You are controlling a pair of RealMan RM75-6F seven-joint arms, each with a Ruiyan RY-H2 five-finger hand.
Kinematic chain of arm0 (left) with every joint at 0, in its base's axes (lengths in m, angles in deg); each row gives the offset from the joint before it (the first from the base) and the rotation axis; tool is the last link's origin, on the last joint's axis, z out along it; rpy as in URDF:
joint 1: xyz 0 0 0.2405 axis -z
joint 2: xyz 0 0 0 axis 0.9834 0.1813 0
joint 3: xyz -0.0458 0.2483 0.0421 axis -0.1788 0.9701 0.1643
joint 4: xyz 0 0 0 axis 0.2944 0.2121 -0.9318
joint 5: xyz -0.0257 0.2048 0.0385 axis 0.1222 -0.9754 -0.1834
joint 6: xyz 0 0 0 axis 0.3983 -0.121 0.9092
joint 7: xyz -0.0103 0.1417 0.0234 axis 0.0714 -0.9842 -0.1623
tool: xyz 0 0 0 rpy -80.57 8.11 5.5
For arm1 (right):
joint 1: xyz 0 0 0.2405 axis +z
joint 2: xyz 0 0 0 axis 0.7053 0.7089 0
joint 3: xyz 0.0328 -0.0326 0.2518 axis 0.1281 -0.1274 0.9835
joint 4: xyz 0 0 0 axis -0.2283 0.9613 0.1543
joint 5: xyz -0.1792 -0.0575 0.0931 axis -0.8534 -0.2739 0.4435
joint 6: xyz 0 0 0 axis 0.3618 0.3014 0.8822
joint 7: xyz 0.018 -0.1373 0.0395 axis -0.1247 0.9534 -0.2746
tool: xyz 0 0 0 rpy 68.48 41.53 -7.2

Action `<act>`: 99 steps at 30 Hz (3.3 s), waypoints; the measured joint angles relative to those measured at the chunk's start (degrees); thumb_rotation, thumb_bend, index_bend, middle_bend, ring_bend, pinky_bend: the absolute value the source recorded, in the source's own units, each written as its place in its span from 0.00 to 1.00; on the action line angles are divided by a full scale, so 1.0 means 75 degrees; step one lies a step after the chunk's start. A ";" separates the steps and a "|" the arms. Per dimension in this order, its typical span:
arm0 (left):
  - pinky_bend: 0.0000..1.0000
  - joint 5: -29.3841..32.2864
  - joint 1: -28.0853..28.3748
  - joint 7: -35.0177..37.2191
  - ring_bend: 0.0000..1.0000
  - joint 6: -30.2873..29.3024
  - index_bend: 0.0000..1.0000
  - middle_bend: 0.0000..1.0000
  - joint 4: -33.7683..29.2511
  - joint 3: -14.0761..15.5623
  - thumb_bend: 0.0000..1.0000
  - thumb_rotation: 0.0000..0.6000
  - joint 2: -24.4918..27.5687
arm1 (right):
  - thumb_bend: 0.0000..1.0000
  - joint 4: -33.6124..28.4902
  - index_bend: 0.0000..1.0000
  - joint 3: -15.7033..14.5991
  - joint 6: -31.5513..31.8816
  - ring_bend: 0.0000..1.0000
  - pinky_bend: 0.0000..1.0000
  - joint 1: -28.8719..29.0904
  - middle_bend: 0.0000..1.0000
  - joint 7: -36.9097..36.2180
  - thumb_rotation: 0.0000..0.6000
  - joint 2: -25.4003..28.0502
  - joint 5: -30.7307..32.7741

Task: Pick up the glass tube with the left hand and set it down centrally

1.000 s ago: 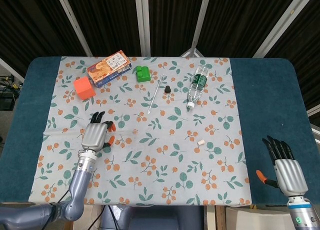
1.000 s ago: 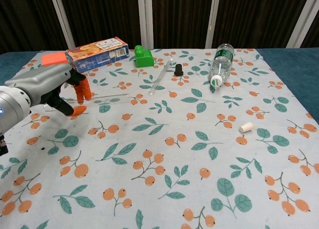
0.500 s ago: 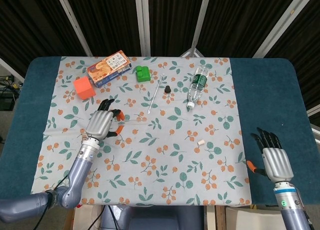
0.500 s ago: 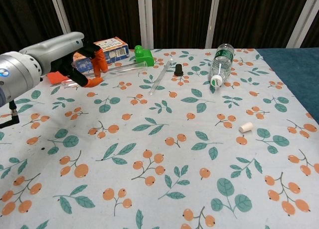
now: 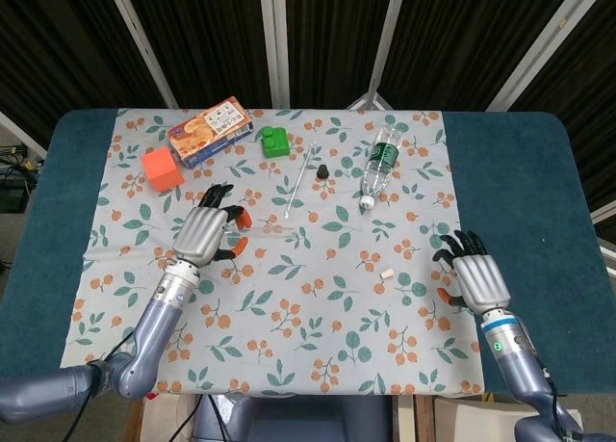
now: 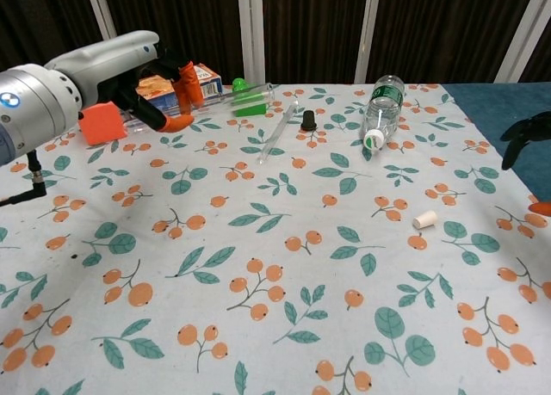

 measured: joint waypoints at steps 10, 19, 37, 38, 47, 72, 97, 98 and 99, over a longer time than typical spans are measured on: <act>0.00 0.0052 0.0091 -0.0120 0.08 -0.0122 0.53 0.50 -0.0232 -0.0083 0.68 1.00 0.0225 | 0.30 0.1121 0.43 -0.0032 -0.0742 0.06 0.03 0.0830 0.20 -0.0415 1.00 -0.0692 -0.0525; 0.00 0.0217 0.0120 -0.0242 0.08 -0.0234 0.53 0.50 -0.0309 -0.0034 0.68 1.00 0.0333 | 0.30 0.2088 0.44 -0.0293 -0.0959 0.06 0.04 0.1158 0.20 -0.0776 1.00 -0.1308 -0.0922; 0.00 0.0261 0.0207 -0.0189 0.08 -0.0421 0.53 0.50 -0.0141 0.0020 0.68 1.00 0.0265 | 0.31 0.3119 0.47 -0.0510 -0.0801 0.06 0.04 0.1439 0.21 -0.1373 1.00 -0.1895 -0.1258; 0.00 0.0269 0.0207 -0.0187 0.08 -0.0432 0.53 0.50 -0.0141 0.0018 0.68 1.00 0.0262 | 0.32 0.3138 0.47 -0.0513 -0.0801 0.06 0.04 0.1446 0.21 -0.1360 1.00 -0.1910 -0.1256; 0.00 0.0289 0.0164 -0.0133 0.08 -0.0533 0.53 0.50 -0.0200 0.0052 0.68 1.00 0.0326 | 0.32 0.3396 0.49 -0.0550 -0.0634 0.06 0.04 0.1566 0.22 -0.0970 1.00 -0.2079 -0.1398; 0.00 0.0335 0.0081 0.0076 0.08 -0.0638 0.53 0.50 -0.0191 0.0101 0.68 1.00 0.0445 | 0.32 0.3300 0.50 -0.0659 -0.0583 0.06 0.04 0.1636 0.22 -0.0101 1.00 -0.2162 -0.1208; 0.00 0.0382 0.0077 0.0184 0.08 -0.0610 0.53 0.50 -0.0055 0.0122 0.68 1.00 0.0455 | 0.36 0.3389 0.59 -0.0649 -0.0436 0.07 0.04 0.1678 0.25 0.0191 1.00 -0.2380 -0.1147; 0.00 0.0387 0.0081 0.0190 0.08 -0.0600 0.53 0.50 -0.0050 0.0125 0.68 1.00 0.0448 | 0.36 0.3385 0.59 -0.0645 -0.0412 0.07 0.04 0.1676 0.25 0.0201 1.00 -0.2373 -0.1153; 0.00 0.0385 0.0084 0.0191 0.08 -0.0597 0.53 0.50 -0.0045 0.0126 0.68 1.00 0.0444 | 0.36 0.3377 0.59 -0.0638 -0.0372 0.07 0.04 0.1672 0.25 0.0217 1.00 -0.2360 -0.1162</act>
